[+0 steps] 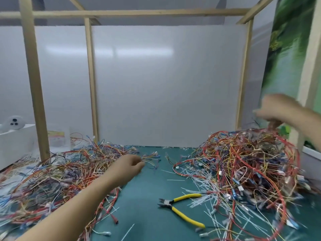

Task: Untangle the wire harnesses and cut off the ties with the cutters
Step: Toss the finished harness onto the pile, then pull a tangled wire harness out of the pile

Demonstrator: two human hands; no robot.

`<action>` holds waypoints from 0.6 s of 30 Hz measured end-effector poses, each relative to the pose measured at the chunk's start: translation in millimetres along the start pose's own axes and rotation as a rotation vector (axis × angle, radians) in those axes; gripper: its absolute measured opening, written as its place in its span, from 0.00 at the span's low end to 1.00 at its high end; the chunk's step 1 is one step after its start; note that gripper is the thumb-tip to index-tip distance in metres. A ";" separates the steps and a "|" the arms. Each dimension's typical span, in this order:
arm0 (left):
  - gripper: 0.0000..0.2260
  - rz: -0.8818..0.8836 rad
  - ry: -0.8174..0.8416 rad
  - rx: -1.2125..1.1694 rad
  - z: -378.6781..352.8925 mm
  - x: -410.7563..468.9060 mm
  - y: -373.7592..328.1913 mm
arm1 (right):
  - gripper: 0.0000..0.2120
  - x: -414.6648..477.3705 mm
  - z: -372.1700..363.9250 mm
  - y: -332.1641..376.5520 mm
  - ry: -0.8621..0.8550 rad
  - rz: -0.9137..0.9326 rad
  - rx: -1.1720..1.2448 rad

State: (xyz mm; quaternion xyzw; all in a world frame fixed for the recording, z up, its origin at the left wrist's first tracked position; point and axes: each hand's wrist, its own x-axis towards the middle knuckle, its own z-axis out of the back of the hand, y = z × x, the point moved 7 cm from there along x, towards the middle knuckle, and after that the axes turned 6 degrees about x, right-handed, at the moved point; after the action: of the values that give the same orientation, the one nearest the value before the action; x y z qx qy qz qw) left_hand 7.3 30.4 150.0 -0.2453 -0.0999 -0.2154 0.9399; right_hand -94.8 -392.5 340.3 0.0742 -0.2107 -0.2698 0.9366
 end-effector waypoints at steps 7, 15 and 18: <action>0.14 0.385 0.015 0.685 -8.6 -30.3 130.8 | 0.19 -156.1 -182.7 158.2 0.370 0.599 0.261; 0.21 0.099 -0.262 0.839 -13.4 -14.8 94.0 | 0.15 -193.1 -296.5 218.9 0.443 0.610 0.379; 0.28 0.066 -0.118 0.794 -42.6 -5.6 88.8 | 0.14 -187.5 -311.1 214.4 0.404 0.566 0.479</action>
State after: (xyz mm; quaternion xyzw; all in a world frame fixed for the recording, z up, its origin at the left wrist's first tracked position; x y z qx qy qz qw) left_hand 46.2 80.8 74.6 0.1220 -0.2211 -0.1154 0.9607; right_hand -1.4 -103.2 48.0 0.2802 -0.0918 0.0745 0.9526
